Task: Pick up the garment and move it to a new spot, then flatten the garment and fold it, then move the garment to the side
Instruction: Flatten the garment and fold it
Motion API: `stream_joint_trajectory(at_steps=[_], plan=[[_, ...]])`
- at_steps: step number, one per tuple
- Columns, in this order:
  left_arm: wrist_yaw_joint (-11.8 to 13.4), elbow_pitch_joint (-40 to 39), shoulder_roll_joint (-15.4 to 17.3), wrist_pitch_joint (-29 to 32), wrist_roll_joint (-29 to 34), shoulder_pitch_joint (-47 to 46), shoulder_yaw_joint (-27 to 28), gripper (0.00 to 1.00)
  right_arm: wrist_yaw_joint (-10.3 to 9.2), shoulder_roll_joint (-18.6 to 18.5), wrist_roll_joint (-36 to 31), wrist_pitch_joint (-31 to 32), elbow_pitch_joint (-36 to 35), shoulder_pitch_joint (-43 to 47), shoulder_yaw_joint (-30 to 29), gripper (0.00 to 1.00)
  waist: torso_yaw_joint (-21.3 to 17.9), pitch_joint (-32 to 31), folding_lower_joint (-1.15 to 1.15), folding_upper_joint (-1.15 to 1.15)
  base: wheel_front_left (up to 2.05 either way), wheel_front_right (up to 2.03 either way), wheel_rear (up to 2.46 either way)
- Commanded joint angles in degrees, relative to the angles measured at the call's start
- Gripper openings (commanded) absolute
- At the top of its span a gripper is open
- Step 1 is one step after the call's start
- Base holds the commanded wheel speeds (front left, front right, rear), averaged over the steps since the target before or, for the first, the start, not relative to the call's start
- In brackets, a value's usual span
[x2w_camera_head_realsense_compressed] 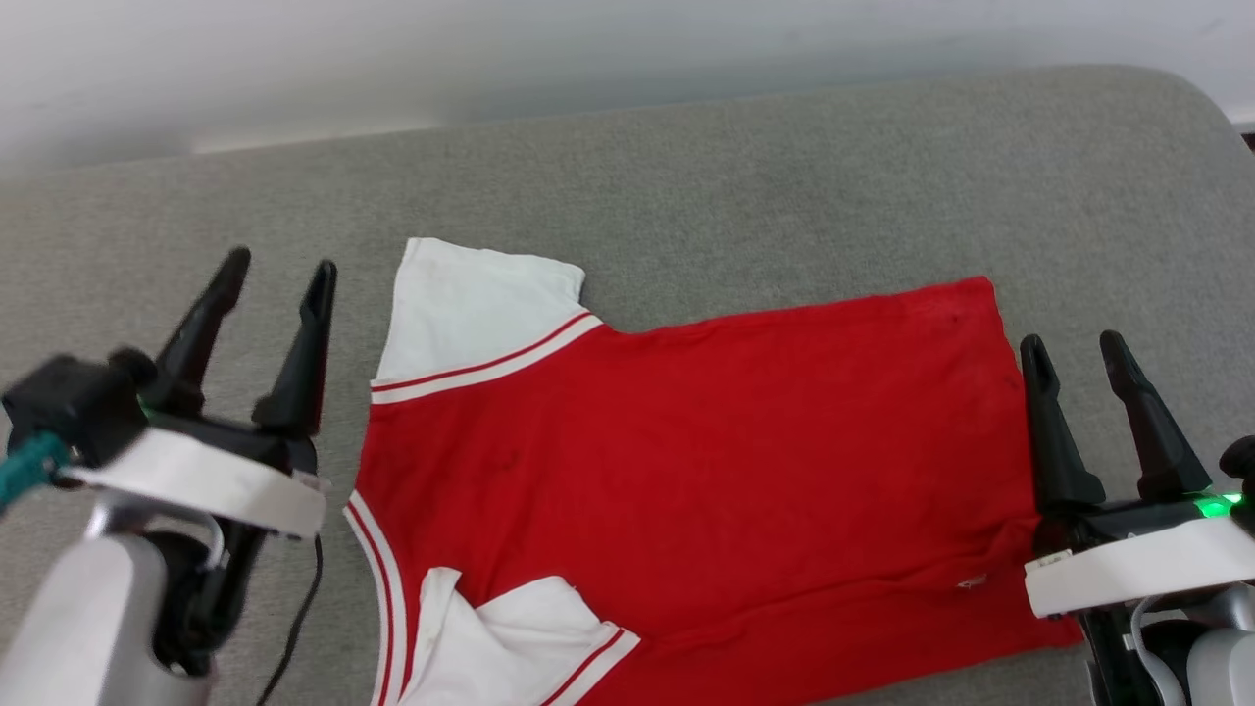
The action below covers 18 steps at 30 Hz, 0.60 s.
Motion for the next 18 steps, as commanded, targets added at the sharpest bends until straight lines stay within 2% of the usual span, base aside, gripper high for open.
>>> stream_joint_trajectory(at_steps=[1,4,11,18], plan=[[-0.36,0.55,1.25,1.91,-1.03,-2.93,-0.25,1.00,-0.02,0.44,0.40,-0.55,-0.03,-1.09,0.22,1.00,-2.66,3.26,0.00,0.00,0.00,0.00,0.00],[-0.71,2.76,5.67,8.57,-3.36,-10.28,-1.43,1.00,-0.02,0.81,0.49,-1.46,0.20,-2.08,0.89,1.00,-4.71,6.24,0.00,0.00,0.00,0.00,0.00],[-0.82,11.17,14.53,29.07,-10.00,-24.44,-9.67,1.00,-0.02,1.93,1.55,-4.03,2.49,-3.78,3.44,1.00,-9.16,10.37,0.00,0.00,0.00,0.00,0.00],[-0.83,18.76,20.87,46.39,-13.62,-35.03,-17.61,1.00,-0.02,2.41,2.26,-6.55,4.97,-5.56,5.62,1.00,-12.33,14.37,0.00,0.00,0.00,0.00,0.00]])
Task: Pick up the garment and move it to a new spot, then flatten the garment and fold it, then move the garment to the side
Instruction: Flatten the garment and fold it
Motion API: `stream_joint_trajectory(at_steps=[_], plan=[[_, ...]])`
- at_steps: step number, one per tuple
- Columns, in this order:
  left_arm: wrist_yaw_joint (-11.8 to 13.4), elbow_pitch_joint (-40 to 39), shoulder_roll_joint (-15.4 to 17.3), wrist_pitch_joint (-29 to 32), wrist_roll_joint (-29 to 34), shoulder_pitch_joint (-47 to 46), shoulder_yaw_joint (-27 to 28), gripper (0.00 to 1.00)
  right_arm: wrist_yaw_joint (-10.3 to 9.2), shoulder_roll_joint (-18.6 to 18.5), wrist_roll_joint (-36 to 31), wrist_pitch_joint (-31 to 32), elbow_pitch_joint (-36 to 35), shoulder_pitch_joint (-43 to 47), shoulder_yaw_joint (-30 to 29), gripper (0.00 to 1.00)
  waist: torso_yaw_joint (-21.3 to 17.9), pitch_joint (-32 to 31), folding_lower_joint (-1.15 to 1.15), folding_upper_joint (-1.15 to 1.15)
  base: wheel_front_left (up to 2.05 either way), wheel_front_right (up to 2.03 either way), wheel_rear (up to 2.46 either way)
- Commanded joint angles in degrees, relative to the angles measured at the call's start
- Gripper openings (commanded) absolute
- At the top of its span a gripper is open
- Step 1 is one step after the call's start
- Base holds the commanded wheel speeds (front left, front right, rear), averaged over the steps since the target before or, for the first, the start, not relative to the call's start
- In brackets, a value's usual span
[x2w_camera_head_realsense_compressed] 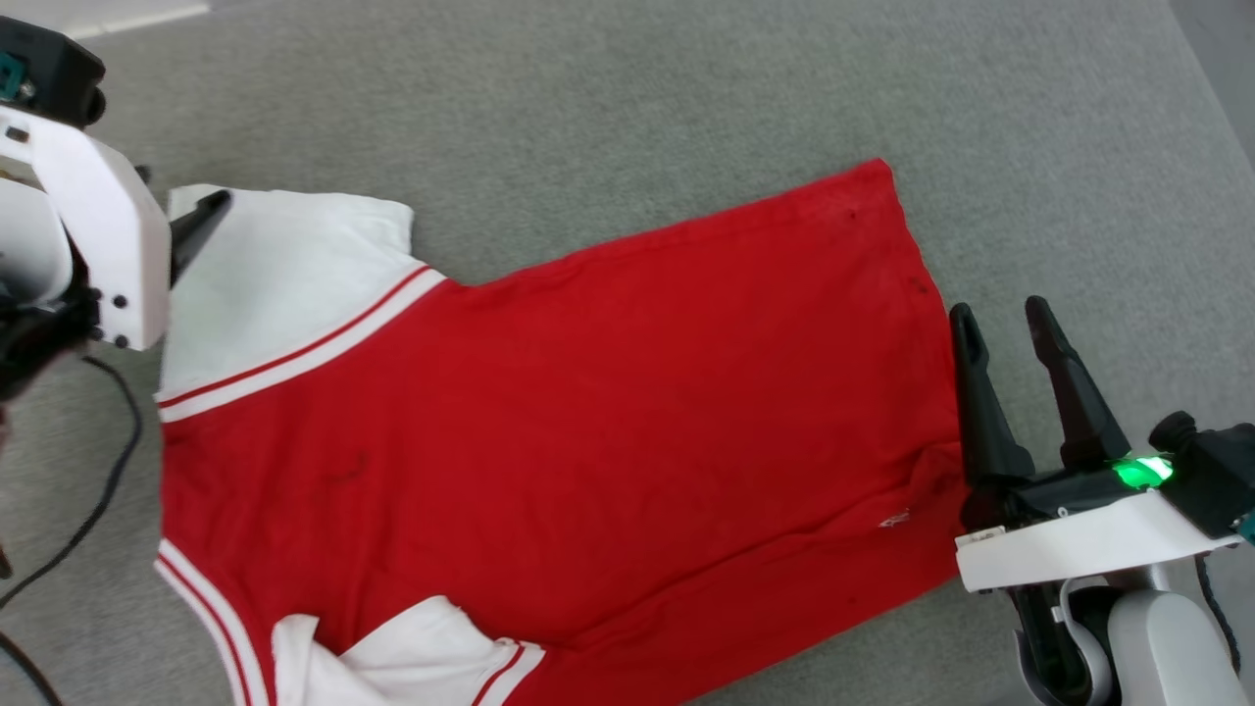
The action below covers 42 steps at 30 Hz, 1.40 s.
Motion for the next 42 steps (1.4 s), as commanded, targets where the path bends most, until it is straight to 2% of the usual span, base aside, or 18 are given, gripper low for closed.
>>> stream_joint_trajectory(at_steps=[1,4,10,11,13,17,22,26,31,36,42], plan=[[-0.03,1.23,1.08,2.22,-0.51,-1.52,-1.04,1.00,-0.02,0.34,0.41,-0.69,0.46,-0.96,0.46,1.00,-2.06,2.13,-0.01,0.00,0.00,0.00,0.00],[-0.04,3.70,3.00,5.67,-0.81,-3.68,-2.79,1.00,-0.02,0.57,0.84,-1.50,1.42,-1.44,1.17,1.00,-3.18,3.48,-0.01,0.00,0.00,0.00,0.00],[-0.04,8.01,5.00,7.40,-1.12,-4.67,-6.34,1.00,-0.02,0.80,-0.58,-3.00,3.35,-2.43,1.56,1.00,-4.37,5.05,-0.01,0.00,0.00,0.00,0.00],[-0.05,8.26,4.84,7.97,-1.82,-4.08,-7.16,0.93,-0.02,0.83,-0.54,-3.15,3.50,-2.57,1.36,1.00,-4.36,5.11,-0.01,0.00,0.00,0.00,0.00],[-0.11,6.95,4.52,7.65,-4.07,-3.33,-8.90,0.00,-0.02,0.87,-0.75,-3.32,3.70,-2.75,0.87,1.00,-4.19,5.22,-0.01,0.00,0.00,0.00,0.00],[-0.05,7.17,4.91,5.41,-6.09,-2.74,-10.40,0.00,-0.02,0.75,-2.35,-2.67,3.98,-3.43,0.12,1.00,-3.12,4.74,-0.01,0.00,0.00,0.00,0.00],[-0.06,6.13,4.09,-1.10,-6.28,-4.04,-11.66,0.00,-0.02,-0.15,-3.67,-0.62,3.29,-3.76,-0.55,1.00,-1.05,2.86,-0.01,0.00,0.00,0.00,0.00],[-0.05,3.89,3.63,-6.35,-6.29,-4.51,-13.45,0.00,-0.02,-2.36,-4.80,4.15,3.20,-3.95,-1.18,1.00,1.14,0.51,-0.01,0.00,0.00,0.00,0.00],[0.01,-0.99,4.74,-11.61,-6.51,-4.00,-16.00,0.00,-0.03,-7.12,-5.96,16.32,1.94,-4.99,-0.28,1.00,4.17,-2.56,-0.01,0.00,0.00,0.00,0.00],[0.01,-8.45,5.82,-14.97,-7.07,-2.24,-17.52,0.00,-0.02,-14.50,-6.65,31.68,-0.16,-8.03,0.07,1.00,7.86,-4.03,-0.01,0.00,0.00,0.00,0.00],[0.53,-17.46,7.73,-17.82,-6.42,0.00,-17.68,0.00,-0.04,-19.62,-2.16,49.82,-1.20,-15.48,-1.66,1.00,12.16,-3.06,-0.01,0.00,0.00,0.00,0.00]])
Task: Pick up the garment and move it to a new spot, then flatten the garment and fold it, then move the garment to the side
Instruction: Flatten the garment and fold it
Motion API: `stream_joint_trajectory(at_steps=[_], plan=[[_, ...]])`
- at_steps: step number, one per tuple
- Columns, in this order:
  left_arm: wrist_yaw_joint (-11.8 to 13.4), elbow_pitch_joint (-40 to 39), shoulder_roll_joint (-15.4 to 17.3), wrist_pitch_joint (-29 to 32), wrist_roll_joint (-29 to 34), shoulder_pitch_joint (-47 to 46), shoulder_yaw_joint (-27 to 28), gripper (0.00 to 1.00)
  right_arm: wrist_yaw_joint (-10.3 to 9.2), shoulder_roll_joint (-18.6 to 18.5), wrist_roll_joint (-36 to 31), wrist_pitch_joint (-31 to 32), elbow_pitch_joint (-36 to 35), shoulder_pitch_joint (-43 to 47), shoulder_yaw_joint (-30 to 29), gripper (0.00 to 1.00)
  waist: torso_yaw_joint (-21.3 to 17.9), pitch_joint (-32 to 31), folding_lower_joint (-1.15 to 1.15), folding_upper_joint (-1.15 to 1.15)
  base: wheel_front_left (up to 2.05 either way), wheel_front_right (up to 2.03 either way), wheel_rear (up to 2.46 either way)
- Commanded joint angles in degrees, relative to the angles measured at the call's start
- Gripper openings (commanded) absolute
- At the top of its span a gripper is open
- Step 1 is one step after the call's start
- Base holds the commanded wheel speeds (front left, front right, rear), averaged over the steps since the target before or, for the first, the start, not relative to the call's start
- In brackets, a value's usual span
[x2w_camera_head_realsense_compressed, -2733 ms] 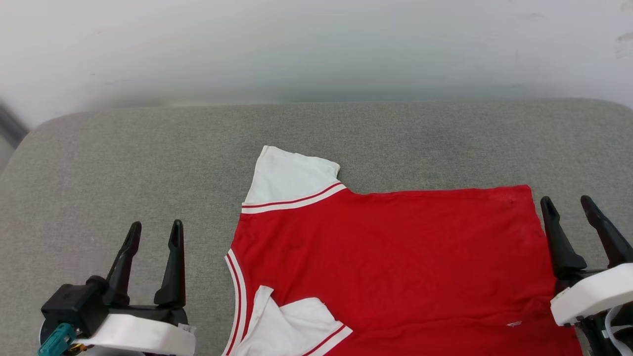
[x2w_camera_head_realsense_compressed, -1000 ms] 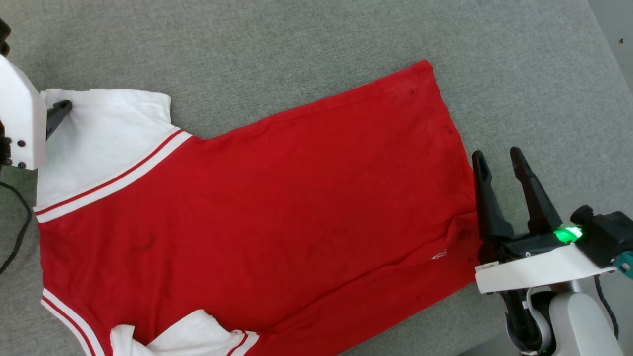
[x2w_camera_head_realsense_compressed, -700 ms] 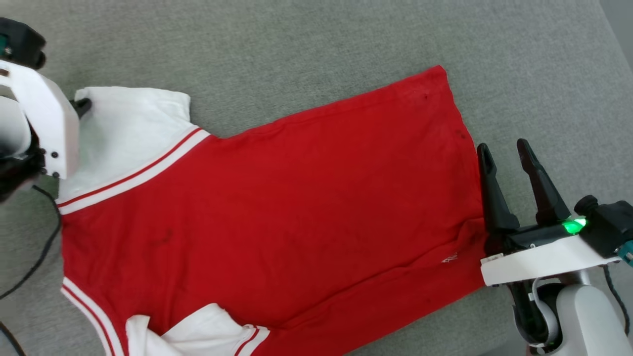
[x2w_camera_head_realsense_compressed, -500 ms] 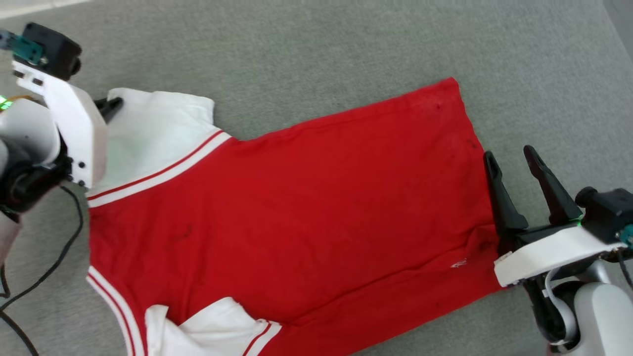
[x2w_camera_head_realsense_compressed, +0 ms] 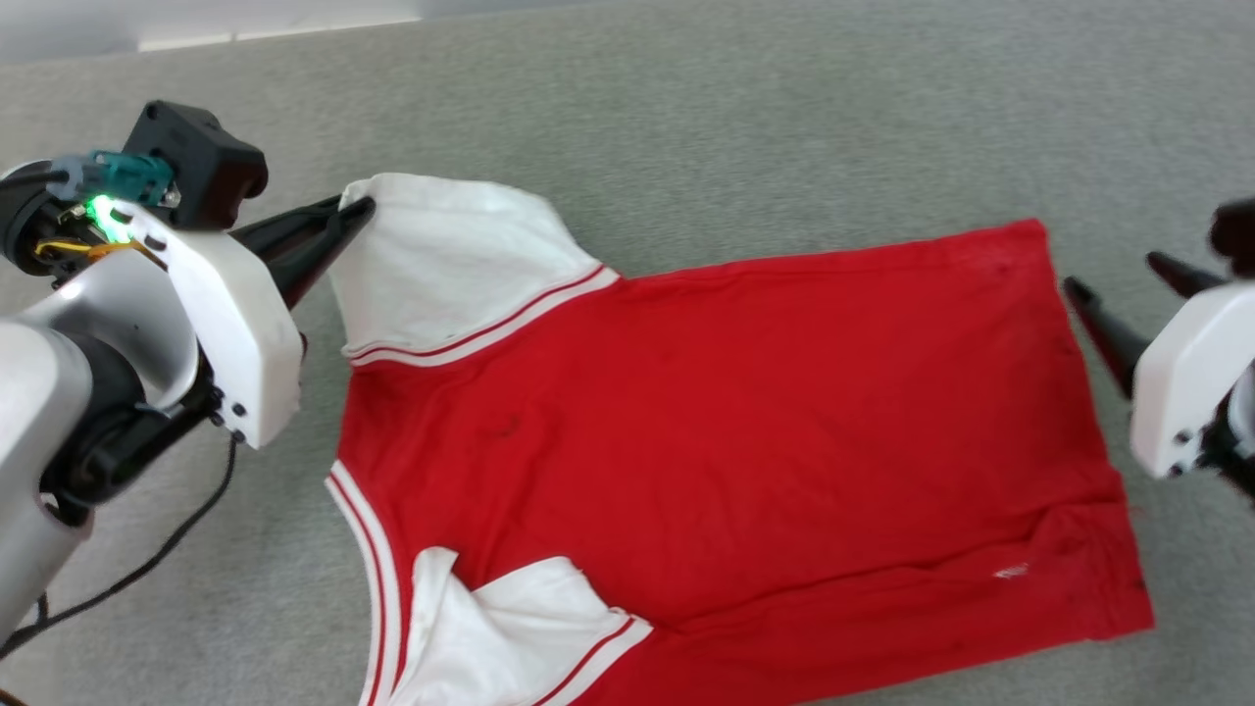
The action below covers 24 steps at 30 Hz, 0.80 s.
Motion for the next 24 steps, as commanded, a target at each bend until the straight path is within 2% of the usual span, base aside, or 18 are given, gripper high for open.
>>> stream_joint_trajectory(at_steps=[1,4,9,16,24], plan=[[0.70,-2.58,0.10,-1.29,0.33,1.31,0.35,0.00,-0.05,-0.54,2.05,4.78,1.45,-2.77,-1.26,1.00,2.68,0.85,0.00,0.00,0.00,0.00,0.00],[1.60,-6.54,0.55,-3.08,0.58,2.53,0.89,0.00,-0.06,-2.96,1.87,12.02,3.95,-6.17,-2.11,1.00,5.02,2.05,0.00,0.00,0.00,0.00,0.00],[2.92,-11.69,0.15,-5.39,1.94,4.20,0.56,0.00,-0.06,-4.50,1.02,17.59,9.69,-10.77,-3.07,1.00,8.75,4.21,0.00,0.00,0.00,0.00,0.00],[3.60,-14.79,-1.26,-6.64,3.88,5.59,-1.06,0.00,-0.05,-5.22,-1.61,18.58,16.39,-13.38,-2.54,1.00,11.87,5.60,0.00,0.00,0.00,0.00,0.00],[3.67,-16.23,-2.81,-7.43,4.89,6.90,-2.93,0.00,-0.05,-4.77,-3.17,16.77,24.40,-11.61,-0.32,1.00,13.92,6.10,0.00,0.00,0.00,0.00,0.00]])
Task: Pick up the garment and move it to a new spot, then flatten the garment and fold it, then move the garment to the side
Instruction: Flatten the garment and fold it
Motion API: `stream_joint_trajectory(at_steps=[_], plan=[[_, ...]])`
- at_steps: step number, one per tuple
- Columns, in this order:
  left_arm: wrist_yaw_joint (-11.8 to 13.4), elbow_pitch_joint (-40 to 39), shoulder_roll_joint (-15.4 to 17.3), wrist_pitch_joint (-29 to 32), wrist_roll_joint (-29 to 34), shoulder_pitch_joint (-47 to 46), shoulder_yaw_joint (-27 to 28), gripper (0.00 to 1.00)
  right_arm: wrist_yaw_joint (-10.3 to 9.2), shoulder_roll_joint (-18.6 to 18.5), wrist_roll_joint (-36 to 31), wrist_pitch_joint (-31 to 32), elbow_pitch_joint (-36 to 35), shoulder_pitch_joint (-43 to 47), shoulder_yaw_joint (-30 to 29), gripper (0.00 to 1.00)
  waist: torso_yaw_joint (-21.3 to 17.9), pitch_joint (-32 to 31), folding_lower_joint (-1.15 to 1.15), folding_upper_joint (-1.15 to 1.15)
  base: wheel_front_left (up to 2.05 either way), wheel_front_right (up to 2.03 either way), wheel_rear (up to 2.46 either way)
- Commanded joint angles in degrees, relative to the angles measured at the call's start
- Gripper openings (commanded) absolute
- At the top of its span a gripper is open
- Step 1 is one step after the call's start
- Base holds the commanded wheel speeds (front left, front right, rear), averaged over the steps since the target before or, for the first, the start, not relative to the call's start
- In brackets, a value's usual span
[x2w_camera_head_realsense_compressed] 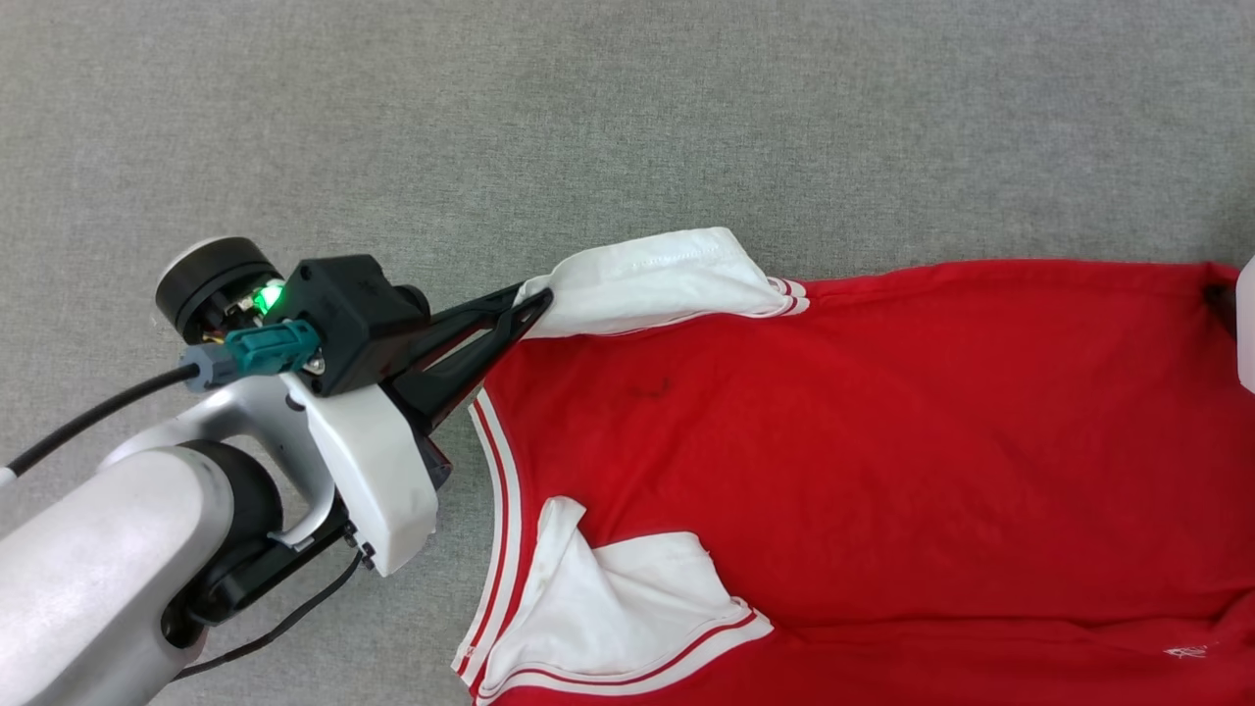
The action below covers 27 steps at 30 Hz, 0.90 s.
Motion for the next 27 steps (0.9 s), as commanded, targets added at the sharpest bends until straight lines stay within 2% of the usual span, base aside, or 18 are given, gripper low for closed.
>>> stream_joint_trajectory(at_steps=[1,3,4,5,6,16,21,27], plan=[[0.24,-0.09,-0.14,-0.35,0.19,0.89,-0.03,0.00,-0.01,1.00,-0.08,0.47,3.00,2.49,1.65,1.00,0.17,0.09,0.00,0.00,0.00,0.00,0.00],[0.29,0.13,-0.29,-0.70,0.43,1.09,-0.18,0.00,-0.01,1.30,0.29,0.14,4.53,3.40,2.52,1.00,0.22,0.10,0.00,0.00,0.00,0.00,0.00],[0.41,0.30,-0.31,-0.85,0.48,1.18,-0.22,0.00,-0.01,1.33,0.42,-0.21,5.09,3.67,2.87,0.49,0.21,0.06,0.00,0.00,0.00,0.00,0.00],[0.48,0.53,-0.32,-1.12,0.58,1.28,-0.19,0.00,-0.01,1.37,0.54,-0.64,5.62,3.81,3.05,0.06,0.17,-0.02,0.00,0.00,0.00,0.00,0.00],[0.62,0.74,-0.37,-1.29,0.65,1.37,-0.19,0.00,-0.01,1.44,0.84,-1.34,5.97,3.83,3.06,0.00,0.09,-0.18,0.00,0.00,0.00,0.00,0.00],[3.62,4.94,0.18,-5.09,-0.12,4.78,1.38,0.00,-0.03,1.12,3.38,-11.71,4.76,2.51,0.92,0.00,-2.33,-6.84,0.00,0.00,0.00,0.00,0.00],[5.51,5.32,1.27,-6.77,-1.84,8.86,1.84,0.00,-0.03,1.15,5.72,-14.58,1.79,6.60,0.04,0.00,-3.78,-11.42,0.00,0.00,0.00,0.00,0.00],[8.87,3.35,3.88,-8.66,-3.85,15.89,1.96,0.00,-0.03,2.12,8.07,-17.16,-5.17,14.90,-2.27,0.00,-4.96,-15.61,0.00,0.00,0.00,0.00,0.00]])
